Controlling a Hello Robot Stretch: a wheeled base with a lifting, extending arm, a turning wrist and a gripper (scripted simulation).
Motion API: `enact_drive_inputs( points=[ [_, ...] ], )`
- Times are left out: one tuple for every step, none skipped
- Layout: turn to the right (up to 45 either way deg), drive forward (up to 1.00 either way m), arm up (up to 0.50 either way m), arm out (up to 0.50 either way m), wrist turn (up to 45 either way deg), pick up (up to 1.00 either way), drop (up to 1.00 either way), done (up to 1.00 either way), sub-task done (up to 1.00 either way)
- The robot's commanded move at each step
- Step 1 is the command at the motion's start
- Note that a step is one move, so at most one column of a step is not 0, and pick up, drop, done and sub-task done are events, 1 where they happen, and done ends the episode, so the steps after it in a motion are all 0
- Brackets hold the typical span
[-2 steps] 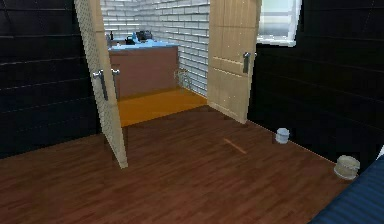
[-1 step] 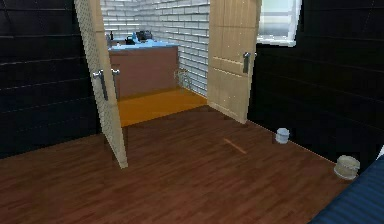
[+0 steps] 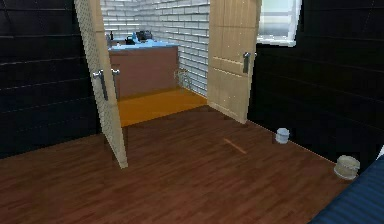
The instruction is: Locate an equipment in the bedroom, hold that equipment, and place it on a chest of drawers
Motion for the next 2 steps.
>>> enact_drive_inputs(
  points=[
    [0.0, 0.0, 0.0, -0.46, 0.0, 0.0, 0.0, 0.0, 0.0],
    [-45.0, 0.0, 0.0, 0.0, 0.0, 0.0, 0.0, 0.0, 0.0]
  ],
)
